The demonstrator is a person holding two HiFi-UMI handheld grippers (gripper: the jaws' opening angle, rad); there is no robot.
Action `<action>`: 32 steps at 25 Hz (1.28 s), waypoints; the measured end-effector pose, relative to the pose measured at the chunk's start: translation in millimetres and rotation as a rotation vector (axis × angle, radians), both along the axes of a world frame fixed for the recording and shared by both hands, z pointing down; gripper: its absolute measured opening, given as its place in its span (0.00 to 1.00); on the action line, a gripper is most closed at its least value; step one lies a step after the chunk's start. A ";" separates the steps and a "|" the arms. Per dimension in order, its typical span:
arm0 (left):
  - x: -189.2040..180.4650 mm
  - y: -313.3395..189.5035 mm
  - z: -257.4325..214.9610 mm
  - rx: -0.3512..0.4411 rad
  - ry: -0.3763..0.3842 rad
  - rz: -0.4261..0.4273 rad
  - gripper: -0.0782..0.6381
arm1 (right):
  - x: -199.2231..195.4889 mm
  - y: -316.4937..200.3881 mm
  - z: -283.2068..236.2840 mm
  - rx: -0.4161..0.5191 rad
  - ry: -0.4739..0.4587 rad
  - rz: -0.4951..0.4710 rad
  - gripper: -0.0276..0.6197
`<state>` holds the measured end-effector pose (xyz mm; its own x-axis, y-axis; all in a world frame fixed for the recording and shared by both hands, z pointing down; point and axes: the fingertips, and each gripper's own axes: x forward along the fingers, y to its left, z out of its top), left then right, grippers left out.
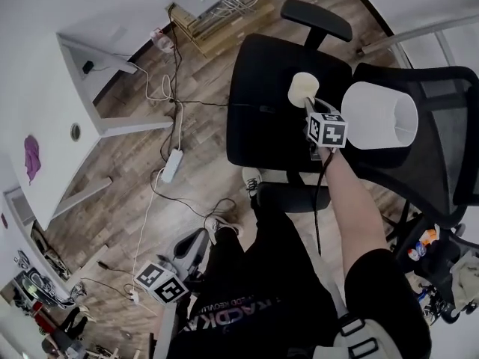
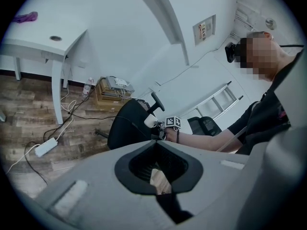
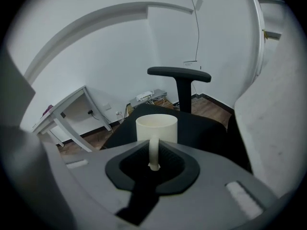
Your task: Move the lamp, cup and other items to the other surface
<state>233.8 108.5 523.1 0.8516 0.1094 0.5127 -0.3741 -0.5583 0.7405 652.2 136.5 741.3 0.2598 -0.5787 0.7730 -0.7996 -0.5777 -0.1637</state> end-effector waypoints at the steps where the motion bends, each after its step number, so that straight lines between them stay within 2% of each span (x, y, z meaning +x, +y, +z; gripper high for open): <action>1: -1.4 -0.2 3.7 -0.005 -0.008 -0.007 0.11 | 2.4 -0.3 8.6 -0.011 -0.003 0.003 0.12; 7: -9.3 5.9 20.2 -0.051 -0.057 -0.023 0.11 | 6.3 -1.8 38.6 -0.037 -0.020 0.009 0.12; 13: -8.6 5.2 25.7 -0.066 -0.069 -0.018 0.11 | 4.5 -4.0 44.8 -0.028 -0.018 0.004 0.12; 22: -1.2 8.1 22.6 -0.076 -0.038 0.000 0.11 | -1.3 3.1 50.9 -0.055 -0.073 0.000 0.13; 32: -18.9 9.0 15.6 -0.051 0.017 -0.032 0.11 | -17.0 30.4 52.8 -0.154 -0.144 0.020 0.16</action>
<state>214.9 117.5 538.7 0.8634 0.1076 0.4929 -0.3787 -0.5072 0.7742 635.2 166.8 794.1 0.1501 -0.4468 0.8819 -0.7624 -0.6202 -0.1845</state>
